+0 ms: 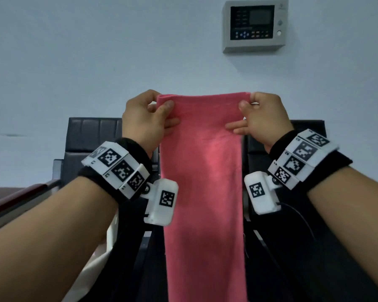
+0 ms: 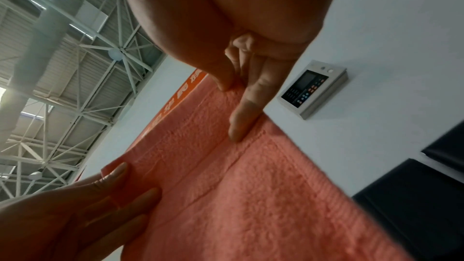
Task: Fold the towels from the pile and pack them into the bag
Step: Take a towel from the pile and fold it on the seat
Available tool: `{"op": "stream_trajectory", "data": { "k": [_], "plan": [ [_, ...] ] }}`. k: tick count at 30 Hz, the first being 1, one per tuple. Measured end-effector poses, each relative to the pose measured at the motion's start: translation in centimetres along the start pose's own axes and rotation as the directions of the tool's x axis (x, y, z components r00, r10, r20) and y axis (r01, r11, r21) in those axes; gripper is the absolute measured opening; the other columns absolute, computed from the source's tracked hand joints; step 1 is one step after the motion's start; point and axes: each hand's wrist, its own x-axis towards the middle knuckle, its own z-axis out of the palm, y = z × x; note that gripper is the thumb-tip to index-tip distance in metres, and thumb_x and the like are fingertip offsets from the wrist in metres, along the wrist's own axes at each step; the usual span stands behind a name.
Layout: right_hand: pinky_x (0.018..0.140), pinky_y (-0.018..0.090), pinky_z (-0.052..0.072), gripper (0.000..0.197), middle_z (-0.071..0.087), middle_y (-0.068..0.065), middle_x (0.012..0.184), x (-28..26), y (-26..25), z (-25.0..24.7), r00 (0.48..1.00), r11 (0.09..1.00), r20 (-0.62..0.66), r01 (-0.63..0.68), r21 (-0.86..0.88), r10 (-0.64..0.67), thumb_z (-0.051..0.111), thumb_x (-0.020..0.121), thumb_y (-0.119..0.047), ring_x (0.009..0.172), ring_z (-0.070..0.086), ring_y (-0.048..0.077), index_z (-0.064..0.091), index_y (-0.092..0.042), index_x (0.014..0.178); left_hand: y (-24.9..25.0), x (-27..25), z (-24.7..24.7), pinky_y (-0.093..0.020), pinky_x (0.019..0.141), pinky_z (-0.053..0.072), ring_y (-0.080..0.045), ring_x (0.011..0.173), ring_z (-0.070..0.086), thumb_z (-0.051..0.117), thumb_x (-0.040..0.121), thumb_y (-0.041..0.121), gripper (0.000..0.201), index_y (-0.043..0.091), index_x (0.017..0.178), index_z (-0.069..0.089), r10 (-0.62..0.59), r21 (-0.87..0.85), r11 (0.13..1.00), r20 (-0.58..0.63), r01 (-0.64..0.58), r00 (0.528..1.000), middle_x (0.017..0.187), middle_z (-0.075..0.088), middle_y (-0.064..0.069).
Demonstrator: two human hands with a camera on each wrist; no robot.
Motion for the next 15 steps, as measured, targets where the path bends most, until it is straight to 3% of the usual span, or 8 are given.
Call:
{"op": "stream_trajectory", "data": {
  "k": [3,6,10,13,15],
  "plan": [
    [0.068,0.035,0.062,0.014,0.067,0.014,0.114,1.6,3.4,1.2,0.998,0.998,0.032,-0.058,0.016,0.057,0.045,0.106,-0.014,0.077,0.077,0.021,0.057,-0.006,0.108,-3.2,1.1,0.5,-0.031,0.069,0.061,-0.024,0.080,0.077,0.062,0.101,0.012,0.019,0.018,0.083,0.062,-0.036,0.010,0.999,0.024,0.036,0.999,0.089,0.073,-0.009],
    [0.073,0.041,0.063,0.016,0.066,0.012,0.118,3.6,7.3,2.7,0.990,0.991,0.061,-0.131,0.027,0.130,0.043,0.107,-0.015,0.083,0.077,0.017,0.056,-0.008,0.112,-7.1,2.6,1.0,-0.034,0.071,0.061,-0.030,0.086,0.077,0.062,0.100,0.012,0.019,0.018,0.081,0.061,-0.065,0.045,0.997,0.037,0.063,0.997,0.094,0.074,-0.014],
    [0.081,0.048,0.062,0.023,0.067,0.007,0.120,6.5,12.7,4.8,0.975,0.979,0.086,-0.205,-0.005,0.205,0.041,0.107,-0.018,0.093,0.074,0.019,0.059,-0.013,0.120,-12.3,4.5,1.7,-0.062,0.087,0.057,-0.045,0.096,0.070,0.066,0.083,0.034,0.016,0.018,0.082,0.065,-0.082,0.121,0.990,0.056,0.075,0.995,0.096,0.074,-0.021],
    [0.084,0.049,0.061,0.023,0.071,0.006,0.113,8.5,17.0,6.6,0.970,0.973,0.075,-0.229,-0.022,0.230,0.044,0.104,-0.023,0.096,0.073,0.022,0.064,-0.019,0.115,-16.5,6.0,2.4,-0.064,0.087,0.055,-0.046,0.096,0.068,0.065,0.087,0.024,0.011,0.014,0.086,0.066,-0.079,0.129,0.989,0.059,0.071,0.995,0.095,0.073,-0.023],
    [0.087,0.049,0.060,0.024,0.074,0.004,0.106,10.0,20.1,7.7,0.973,0.974,0.053,-0.222,-0.038,0.223,0.048,0.093,-0.031,0.094,0.074,0.023,0.068,-0.024,0.105,-19.2,7.1,2.9,-0.063,0.088,0.055,-0.044,0.094,0.069,0.064,0.089,0.021,0.007,0.015,0.086,0.066,-0.095,0.136,0.987,0.059,0.086,0.994,0.096,0.072,-0.024]
  ]
}}
